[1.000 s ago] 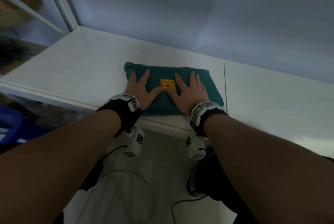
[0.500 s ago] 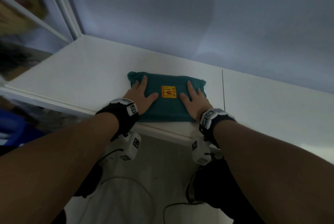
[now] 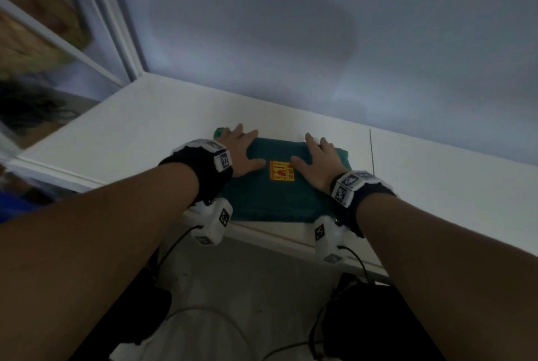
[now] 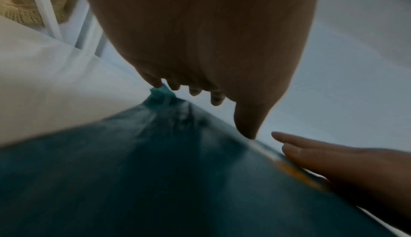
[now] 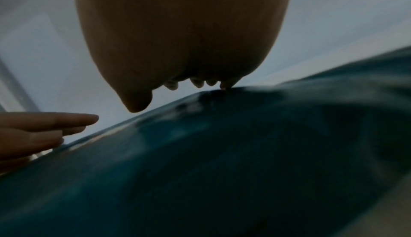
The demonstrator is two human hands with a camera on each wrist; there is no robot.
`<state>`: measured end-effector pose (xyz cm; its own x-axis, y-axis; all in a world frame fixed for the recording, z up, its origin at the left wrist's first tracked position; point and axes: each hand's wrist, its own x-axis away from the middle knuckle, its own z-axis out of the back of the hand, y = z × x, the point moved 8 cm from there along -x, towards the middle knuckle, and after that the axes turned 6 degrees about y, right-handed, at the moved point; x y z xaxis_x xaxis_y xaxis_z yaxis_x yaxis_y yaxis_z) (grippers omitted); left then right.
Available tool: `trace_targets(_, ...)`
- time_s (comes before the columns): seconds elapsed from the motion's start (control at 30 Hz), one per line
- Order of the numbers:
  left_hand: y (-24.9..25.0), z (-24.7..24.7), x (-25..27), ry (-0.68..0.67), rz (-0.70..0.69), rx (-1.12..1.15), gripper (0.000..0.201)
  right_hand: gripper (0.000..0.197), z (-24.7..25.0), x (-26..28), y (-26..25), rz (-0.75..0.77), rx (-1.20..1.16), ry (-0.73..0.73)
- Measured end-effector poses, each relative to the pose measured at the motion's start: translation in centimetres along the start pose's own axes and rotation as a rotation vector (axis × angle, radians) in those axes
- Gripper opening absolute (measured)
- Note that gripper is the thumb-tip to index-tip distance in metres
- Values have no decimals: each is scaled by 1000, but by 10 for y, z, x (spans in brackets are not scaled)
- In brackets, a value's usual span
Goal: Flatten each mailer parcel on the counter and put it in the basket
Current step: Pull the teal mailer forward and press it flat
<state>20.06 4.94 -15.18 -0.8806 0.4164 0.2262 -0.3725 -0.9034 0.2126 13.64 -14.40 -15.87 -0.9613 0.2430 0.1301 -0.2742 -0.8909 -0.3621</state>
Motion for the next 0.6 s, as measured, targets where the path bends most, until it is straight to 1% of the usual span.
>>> trace_targets(0.07, -6, -12, -4, -54, 38, 79, 107, 97, -8, -4, 4, -7, -70, -28)
trace_targets(0.13, -13, -17, -3, -77, 83, 241, 123, 113, -13, -6, 14, -40, -135, -73)
trace_targets(0.17, -13, -17, -1, -78, 91, 304, 127, 122, -15, -6, 19, -61, -165, -97)
trace_targets(0.23, -13, -17, 2, -64, 106, 351, 127, 136, -18, -7, 27, -82, -206, -110)
trace_targets(0.3, -14, -14, 4, -36, 141, 357, 117, 141, -19, -7, 29, -87, -222, -104)
trace_targets(0.37, -16, -14, 6, -29, 165, 358, 115, 143, -19, -8, 27, -93, -227, -117)
trace_targets(0.43, -16, -14, 9, -65, 162, 364, 116, 141, -18, -8, 25, -96, -236, -166)
trace_targets(0.47, -17, -12, 9, -91, 159, 370, 114, 134, -16, -7, 25, -102, -251, -220)
trace_targets(0.53, -23, -1, 11, -121, 144, 331, 103, 115, -8, -3, 26, -118, -312, -325)
trace_targets(0.57, -28, 6, 12, -110, 152, 310, 94, 105, 1, -1, 27, -125, -320, -332)
trace_targets(0.6, -35, 15, 12, -78, 162, 292, 86, 94, 11, 1, 31, -145, -305, -297)
